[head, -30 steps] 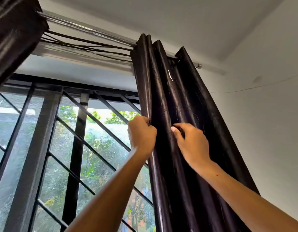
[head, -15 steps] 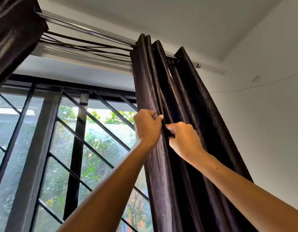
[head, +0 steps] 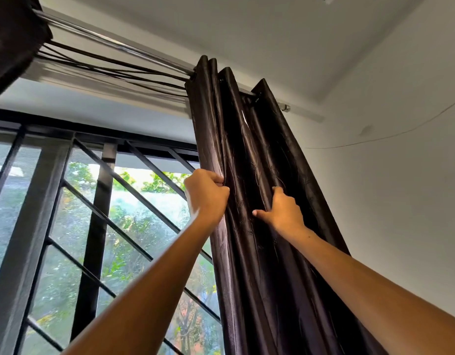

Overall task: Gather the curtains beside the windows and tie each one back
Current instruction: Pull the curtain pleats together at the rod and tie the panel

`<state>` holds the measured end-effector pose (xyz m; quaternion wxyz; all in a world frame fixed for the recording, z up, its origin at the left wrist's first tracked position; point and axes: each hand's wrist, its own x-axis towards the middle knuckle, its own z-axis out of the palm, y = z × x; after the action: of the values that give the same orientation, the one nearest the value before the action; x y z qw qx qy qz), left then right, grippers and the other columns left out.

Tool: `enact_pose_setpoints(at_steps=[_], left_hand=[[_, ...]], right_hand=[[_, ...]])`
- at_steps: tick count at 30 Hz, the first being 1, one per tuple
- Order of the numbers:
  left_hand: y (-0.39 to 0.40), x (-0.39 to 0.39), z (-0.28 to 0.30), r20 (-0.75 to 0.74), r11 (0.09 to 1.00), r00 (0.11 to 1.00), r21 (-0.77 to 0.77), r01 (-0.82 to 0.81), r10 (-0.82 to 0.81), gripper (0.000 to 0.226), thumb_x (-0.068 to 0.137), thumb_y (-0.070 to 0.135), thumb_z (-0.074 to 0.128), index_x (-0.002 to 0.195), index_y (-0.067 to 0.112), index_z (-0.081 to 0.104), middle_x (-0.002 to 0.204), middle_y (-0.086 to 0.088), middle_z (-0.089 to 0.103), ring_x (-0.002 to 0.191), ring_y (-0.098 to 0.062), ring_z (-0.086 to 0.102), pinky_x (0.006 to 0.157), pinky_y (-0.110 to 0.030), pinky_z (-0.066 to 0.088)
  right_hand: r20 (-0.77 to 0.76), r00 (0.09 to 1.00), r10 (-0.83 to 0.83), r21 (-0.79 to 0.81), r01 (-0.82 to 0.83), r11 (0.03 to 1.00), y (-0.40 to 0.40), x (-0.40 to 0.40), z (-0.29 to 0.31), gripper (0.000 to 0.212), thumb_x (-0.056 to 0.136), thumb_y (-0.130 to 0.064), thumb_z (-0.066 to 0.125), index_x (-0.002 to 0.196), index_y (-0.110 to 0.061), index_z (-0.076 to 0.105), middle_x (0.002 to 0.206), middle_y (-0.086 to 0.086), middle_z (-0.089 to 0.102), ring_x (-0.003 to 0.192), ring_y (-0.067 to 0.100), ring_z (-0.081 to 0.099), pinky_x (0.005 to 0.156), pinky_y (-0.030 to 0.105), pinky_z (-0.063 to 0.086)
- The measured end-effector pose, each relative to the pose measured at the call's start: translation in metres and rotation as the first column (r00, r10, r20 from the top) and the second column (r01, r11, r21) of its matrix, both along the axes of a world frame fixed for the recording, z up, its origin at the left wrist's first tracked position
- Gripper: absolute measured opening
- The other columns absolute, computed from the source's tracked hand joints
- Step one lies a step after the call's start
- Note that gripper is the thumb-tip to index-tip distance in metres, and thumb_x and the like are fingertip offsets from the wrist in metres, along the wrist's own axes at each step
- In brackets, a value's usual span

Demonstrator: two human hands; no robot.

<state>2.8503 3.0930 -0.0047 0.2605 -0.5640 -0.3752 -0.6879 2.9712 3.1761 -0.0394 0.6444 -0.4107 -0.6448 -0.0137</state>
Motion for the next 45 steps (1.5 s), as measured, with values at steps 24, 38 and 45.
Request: enact_pose_setpoints(at_steps=[24, 38, 45], left_hand=[[0.044, 0.045, 0.002, 0.028, 0.991, 0.998, 0.124, -0.054, 0.051, 0.027, 0.073, 0.032, 0.08, 0.084, 0.008, 0.076, 0.075, -0.009, 0.073, 0.067, -0.015, 0.068, 0.066, -0.032, 0.057], [0.072, 0.042, 0.017, -0.045, 0.946, 0.947, 0.091, -0.313, 0.317, 0.016, 0.067, 0.005, 0.077, 0.082, 0.001, 0.075, 0.061, -0.005, 0.061, 0.061, -0.018, 0.061, 0.066, -0.021, 0.043], [0.071, 0.029, 0.015, -0.082, 0.945, 0.945, 0.112, -0.307, 0.317, 0.017, 0.068, 0.003, 0.077, 0.085, 0.0, 0.074, 0.065, -0.005, 0.063, 0.062, -0.011, 0.058, 0.06, -0.013, 0.038]], right_hand=[[0.033, 0.903, 0.427, 0.439, -0.397, 0.806, 0.028, 0.013, 0.018, 0.027, 0.074, -0.004, 0.067, 0.095, -0.02, 0.075, 0.086, -0.005, 0.075, 0.086, 0.012, 0.071, 0.078, 0.039, 0.058], [0.027, 0.976, -0.217, 0.062, 0.215, 0.975, 0.121, 0.078, 0.048, 0.071, 0.095, -0.013, 0.055, 0.149, -0.003, 0.01, 0.152, 0.031, 0.018, 0.139, 0.047, 0.022, 0.112, 0.056, 0.026], [-0.092, 0.99, -0.106, 0.173, 0.121, 0.977, 0.126, 0.067, 0.053, 0.017, 0.091, 0.0, 0.054, 0.107, -0.002, 0.06, 0.105, 0.014, 0.064, 0.093, 0.029, 0.062, 0.073, 0.032, 0.046]])
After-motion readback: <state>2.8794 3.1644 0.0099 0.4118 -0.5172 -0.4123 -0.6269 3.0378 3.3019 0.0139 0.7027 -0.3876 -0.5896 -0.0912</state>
